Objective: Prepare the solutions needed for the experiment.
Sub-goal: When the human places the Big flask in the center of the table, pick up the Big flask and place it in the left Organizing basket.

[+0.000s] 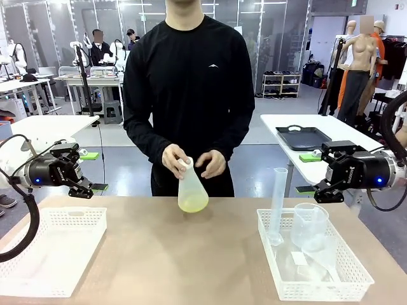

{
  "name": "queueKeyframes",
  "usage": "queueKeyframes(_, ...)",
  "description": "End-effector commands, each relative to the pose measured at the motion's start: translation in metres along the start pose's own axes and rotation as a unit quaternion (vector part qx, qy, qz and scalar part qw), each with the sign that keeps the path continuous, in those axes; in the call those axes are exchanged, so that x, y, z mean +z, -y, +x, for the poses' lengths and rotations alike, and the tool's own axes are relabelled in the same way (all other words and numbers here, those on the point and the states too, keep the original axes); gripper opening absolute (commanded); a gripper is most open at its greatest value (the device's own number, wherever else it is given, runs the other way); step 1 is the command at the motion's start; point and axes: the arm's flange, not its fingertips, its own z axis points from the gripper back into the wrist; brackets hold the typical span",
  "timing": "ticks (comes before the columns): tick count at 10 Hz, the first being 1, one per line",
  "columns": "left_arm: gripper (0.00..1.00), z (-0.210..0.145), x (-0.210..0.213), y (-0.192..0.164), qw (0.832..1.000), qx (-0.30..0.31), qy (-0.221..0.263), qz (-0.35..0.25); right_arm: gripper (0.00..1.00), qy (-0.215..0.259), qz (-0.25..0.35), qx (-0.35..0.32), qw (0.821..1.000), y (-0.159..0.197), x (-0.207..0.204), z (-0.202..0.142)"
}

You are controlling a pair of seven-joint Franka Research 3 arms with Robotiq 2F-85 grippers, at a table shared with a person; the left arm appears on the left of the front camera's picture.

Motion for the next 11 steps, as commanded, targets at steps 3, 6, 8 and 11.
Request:
queueKeyframes(3,1.0,-0.0005,-0.0003,0.0024,1.0,-0.002,-0.002,-0.002,0.85,-0.001,0.005,0.001,1.0,-0.001,-0.0009,0.001)
queueKeyframes(6,1.0,-0.0005,-0.0003,0.0024,1.0,-0.002,-0.002,-0.002,0.85,-0.001,0.005,0.001,1.0,-0.001,-0.0009,0.001)
queueKeyframes(8,1.0,-0.0005,-0.0003,0.0024,1.0,-0.002,-0.002,-0.002,0.85,-0.001,0.005,0.001,1.0,-0.001,-0.0009,0.001)
queueKeyframes(11,1.0,-0.0005,-0.0003,0.0024,1.0,-0.002,-0.002,-0.002,0.85,-0.001,0.005,0.001,1.0,-0.001,-0.0009,0.001)
